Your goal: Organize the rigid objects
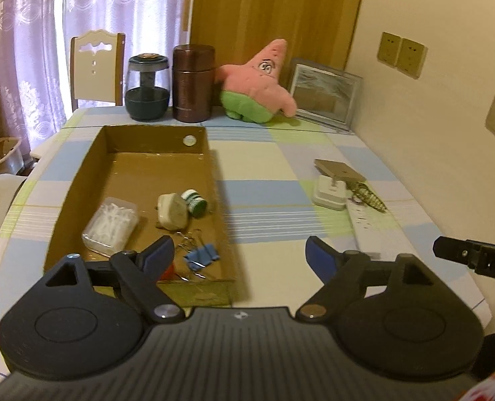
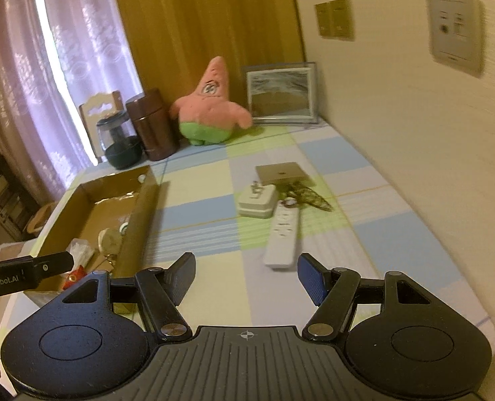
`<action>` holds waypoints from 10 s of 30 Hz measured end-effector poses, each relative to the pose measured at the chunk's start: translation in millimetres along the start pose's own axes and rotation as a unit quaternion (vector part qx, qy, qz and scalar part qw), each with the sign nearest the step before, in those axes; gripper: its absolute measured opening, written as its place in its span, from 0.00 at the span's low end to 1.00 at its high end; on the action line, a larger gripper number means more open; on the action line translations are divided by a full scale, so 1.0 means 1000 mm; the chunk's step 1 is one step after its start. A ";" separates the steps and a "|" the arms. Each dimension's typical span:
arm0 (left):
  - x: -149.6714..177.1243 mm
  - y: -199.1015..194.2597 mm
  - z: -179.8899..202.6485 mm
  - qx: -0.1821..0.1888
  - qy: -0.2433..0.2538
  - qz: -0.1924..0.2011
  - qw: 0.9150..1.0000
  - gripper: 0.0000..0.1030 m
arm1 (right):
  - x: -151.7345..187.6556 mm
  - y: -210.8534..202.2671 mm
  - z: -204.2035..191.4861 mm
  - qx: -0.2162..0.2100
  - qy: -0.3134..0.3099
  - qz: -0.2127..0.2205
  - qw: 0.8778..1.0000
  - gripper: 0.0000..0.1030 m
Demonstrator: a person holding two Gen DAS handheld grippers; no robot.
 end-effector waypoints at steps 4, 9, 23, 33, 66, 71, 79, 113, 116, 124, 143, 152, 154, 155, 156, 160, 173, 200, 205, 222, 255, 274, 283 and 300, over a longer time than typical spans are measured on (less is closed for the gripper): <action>0.001 -0.003 0.017 0.007 0.014 0.001 1.000 0.82 | 0.001 -0.012 0.015 0.008 0.007 0.006 1.000 0.63; 0.001 -0.006 0.039 0.013 0.047 0.005 0.999 0.82 | 0.001 -0.020 0.032 0.018 0.019 0.012 1.000 0.63; 0.002 0.012 0.067 0.043 0.049 -0.020 0.998 0.82 | -0.005 -0.020 0.058 0.024 0.024 0.017 0.999 0.63; -0.009 0.052 0.100 0.063 0.056 -0.037 0.996 0.82 | -0.033 0.009 0.084 0.013 -0.026 0.002 1.000 0.63; 0.002 0.236 0.200 0.111 0.102 -0.084 0.985 0.42 | -0.050 0.167 0.159 -0.015 -0.069 -0.036 0.997 0.63; 0.002 0.238 0.201 0.106 0.117 -0.078 0.984 0.35 | -0.047 0.175 0.158 -0.014 -0.069 -0.040 0.997 0.63; 0.019 0.211 0.171 0.090 0.152 -0.076 0.981 0.32 | -0.047 0.189 0.145 -0.026 -0.087 -0.041 0.995 0.63; 0.016 0.197 0.091 0.032 0.043 -0.061 0.997 0.32 | -0.043 0.236 0.087 -0.060 -0.178 -0.099 0.977 0.36; 0.019 0.189 0.092 0.033 0.040 -0.062 0.997 0.32 | -0.037 0.215 0.084 -0.061 -0.147 -0.097 0.982 0.36; 0.029 0.155 0.092 0.033 0.050 -0.064 0.996 0.32 | -0.025 0.160 0.063 -0.059 -0.076 -0.086 0.992 0.34; 0.054 0.068 0.067 0.029 0.045 -0.059 0.997 0.32 | 0.015 0.083 0.030 -0.044 -0.080 -0.065 0.994 0.33; 0.051 0.041 0.061 0.030 0.041 -0.043 0.998 0.32 | 0.016 0.054 0.008 -0.054 -0.094 -0.046 0.993 0.33; 0.051 0.036 0.060 0.029 0.040 -0.040 0.998 0.32 | 0.015 0.051 0.003 -0.057 -0.096 -0.045 0.993 0.33; 0.050 0.033 0.059 0.029 0.039 -0.039 0.998 0.32 | 0.015 0.048 0.001 -0.058 -0.098 -0.044 0.993 0.33; 0.050 0.030 0.058 0.029 0.039 -0.037 0.998 0.32 | 0.015 0.046 -0.002 -0.059 -0.100 -0.043 0.992 0.33; 0.046 0.019 0.053 0.026 0.038 -0.030 0.998 0.32 | 0.016 0.039 -0.015 -0.067 -0.106 -0.039 0.991 0.33; 0.035 -0.014 0.013 -0.007 0.026 -0.012 1.000 0.32 | 0.022 0.029 -0.073 -0.111 -0.127 -0.034 0.985 0.33; 0.017 -0.025 -0.078 -0.055 -0.007 -0.005 0.998 0.32 | 0.020 0.062 -0.181 -0.173 -0.185 -0.047 0.966 0.33; 0.010 -0.016 -0.099 -0.064 -0.008 -0.007 0.998 0.32 | 0.017 0.079 -0.196 -0.179 -0.192 -0.052 0.963 0.33; -0.013 0.044 -0.158 -0.075 -0.002 -0.019 0.997 0.32 | -0.004 0.146 -0.234 -0.190 -0.201 -0.060 0.959 0.33; -0.071 0.191 -0.207 -0.060 0.022 -0.023 0.998 0.40 | -0.038 0.299 -0.252 -0.168 -0.179 -0.032 0.969 0.33; -0.072 0.180 -0.218 -0.065 0.002 -0.017 0.998 0.47 | -0.034 0.301 -0.254 -0.177 -0.171 -0.040 0.969 0.33; -0.072 0.180 -0.220 -0.065 0.000 -0.017 0.998 0.47 | -0.035 0.302 -0.260 -0.198 -0.155 -0.042 0.967 0.35; -0.066 0.174 -0.210 -0.065 0.010 -0.024 0.998 0.46 | -0.054 0.269 -0.223 -0.168 -0.132 -0.014 0.977 0.69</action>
Point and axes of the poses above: each gripper's, at about its wrist camera, not at the fingertips, and y roughly the way its jaws point, z to its right, x to its underside, the point moved 7 cm from there along y, roughly the way its jaws point, and after that the axes turned 6 degrees about y, right-handed, at the moved point
